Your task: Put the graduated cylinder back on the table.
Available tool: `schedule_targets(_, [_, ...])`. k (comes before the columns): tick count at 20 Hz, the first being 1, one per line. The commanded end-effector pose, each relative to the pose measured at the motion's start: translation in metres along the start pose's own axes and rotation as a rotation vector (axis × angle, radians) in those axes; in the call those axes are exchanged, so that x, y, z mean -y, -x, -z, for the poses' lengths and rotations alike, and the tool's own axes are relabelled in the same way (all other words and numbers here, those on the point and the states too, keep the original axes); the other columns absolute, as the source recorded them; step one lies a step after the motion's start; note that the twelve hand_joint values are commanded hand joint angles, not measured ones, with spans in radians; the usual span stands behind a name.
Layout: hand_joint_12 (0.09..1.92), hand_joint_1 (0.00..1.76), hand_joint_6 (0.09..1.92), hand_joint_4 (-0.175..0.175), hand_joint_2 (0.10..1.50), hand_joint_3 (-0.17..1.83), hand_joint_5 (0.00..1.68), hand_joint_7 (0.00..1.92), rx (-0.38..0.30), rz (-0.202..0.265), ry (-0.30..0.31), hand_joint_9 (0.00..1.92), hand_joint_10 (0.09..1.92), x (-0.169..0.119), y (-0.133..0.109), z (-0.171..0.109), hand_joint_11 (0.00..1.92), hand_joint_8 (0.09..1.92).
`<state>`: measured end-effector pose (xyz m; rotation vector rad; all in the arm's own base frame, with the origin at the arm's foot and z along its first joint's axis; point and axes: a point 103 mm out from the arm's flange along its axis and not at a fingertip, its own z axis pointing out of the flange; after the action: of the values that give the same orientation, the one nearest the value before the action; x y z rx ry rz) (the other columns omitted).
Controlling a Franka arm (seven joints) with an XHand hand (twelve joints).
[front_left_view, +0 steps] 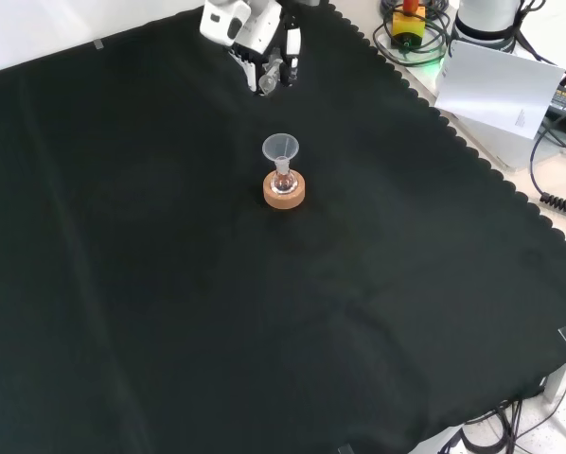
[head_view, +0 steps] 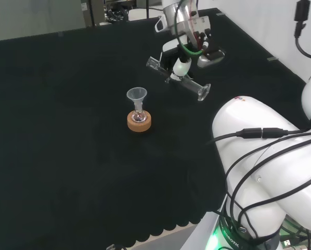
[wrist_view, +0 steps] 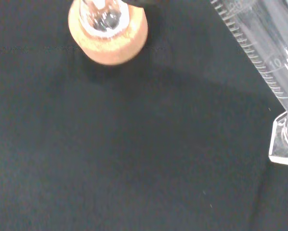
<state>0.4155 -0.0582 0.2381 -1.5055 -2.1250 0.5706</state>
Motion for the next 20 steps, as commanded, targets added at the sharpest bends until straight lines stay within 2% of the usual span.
schedule_targets(1, [0.65, 1.11, 0.97, -0.042, 1.11, 0.00, 1.01, 1.34, -0.037, 0.095, 0.109, 1.56, 0.09, -0.005, -0.003, 0.002, 1.42, 0.28])
schedule_targets(7, [0.65, 1.11, 0.97, -0.042, 1.11, 0.00, 1.01, 1.34, -0.074, 0.125, 0.192, 1.56, 0.09, -0.015, 0.003, 0.002, 1.41, 0.28])
schedule_targets(20, [0.65, 1.11, 0.97, -0.042, 1.11, 0.00, 1.02, 1.34, -0.198, 0.180, 0.436, 1.56, 0.09, -0.057, 0.033, -0.004, 1.41, 0.27])
